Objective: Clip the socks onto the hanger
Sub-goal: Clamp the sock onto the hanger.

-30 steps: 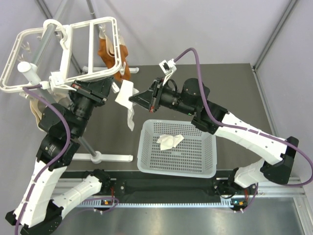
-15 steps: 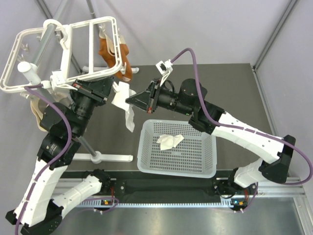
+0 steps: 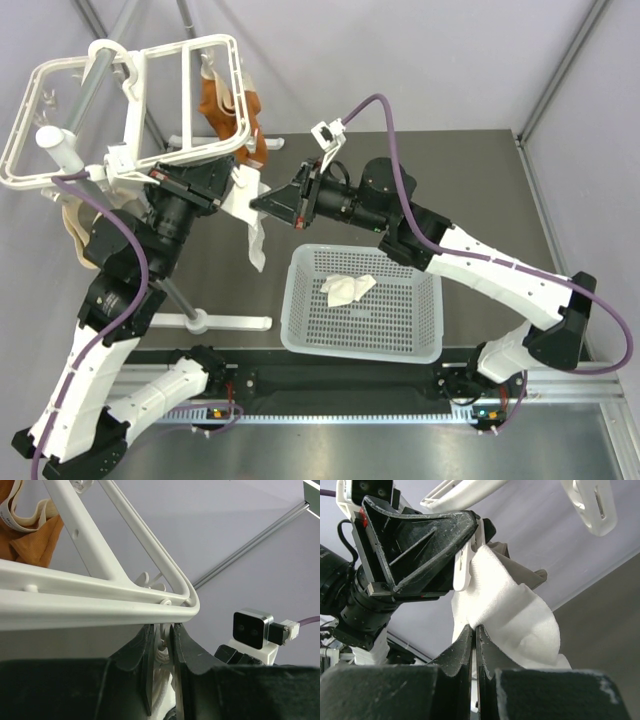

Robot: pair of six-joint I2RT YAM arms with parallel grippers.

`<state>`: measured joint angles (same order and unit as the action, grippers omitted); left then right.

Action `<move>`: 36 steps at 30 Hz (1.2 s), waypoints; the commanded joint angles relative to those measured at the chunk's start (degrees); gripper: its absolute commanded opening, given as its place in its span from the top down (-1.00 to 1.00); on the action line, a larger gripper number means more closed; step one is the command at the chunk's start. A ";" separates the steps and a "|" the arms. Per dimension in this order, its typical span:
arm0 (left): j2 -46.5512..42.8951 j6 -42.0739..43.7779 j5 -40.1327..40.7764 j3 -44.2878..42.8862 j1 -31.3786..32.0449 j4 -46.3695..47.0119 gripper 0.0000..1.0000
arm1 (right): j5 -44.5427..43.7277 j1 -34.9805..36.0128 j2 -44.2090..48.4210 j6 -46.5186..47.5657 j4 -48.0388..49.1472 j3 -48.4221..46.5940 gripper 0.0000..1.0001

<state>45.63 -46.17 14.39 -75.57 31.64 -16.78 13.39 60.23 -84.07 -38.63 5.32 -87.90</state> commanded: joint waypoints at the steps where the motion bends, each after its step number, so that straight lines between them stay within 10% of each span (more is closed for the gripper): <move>1: -0.71 0.38 -0.42 0.51 0.09 2.19 1.00 | 0.67 0.95 0.14 -0.48 4.43 -3.33 1.00; 3: -0.98 0.29 -0.16 0.77 0.09 2.27 0.90 | 0.94 1.03 0.05 -0.48 4.70 -3.42 1.00; 7: -1.59 0.12 0.11 1.30 0.18 2.27 0.05 | 1.29 1.03 -0.74 -0.65 5.05 -3.77 1.00; 13: -2.56 0.21 -0.50 0.87 0.09 0.87 -0.35 | 2.87 1.03 -3.11 0.66 5.49 -5.61 0.99; 36: -15.39 2.23 -4.46 2.01 0.09 -5.64 -0.27 | 3.40 3.31 -12.51 6.29 2.59 -12.47 0.74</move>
<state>30.68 -45.01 11.11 -73.36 31.64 -23.22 16.12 60.99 -95.00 -33.41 5.98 -96.86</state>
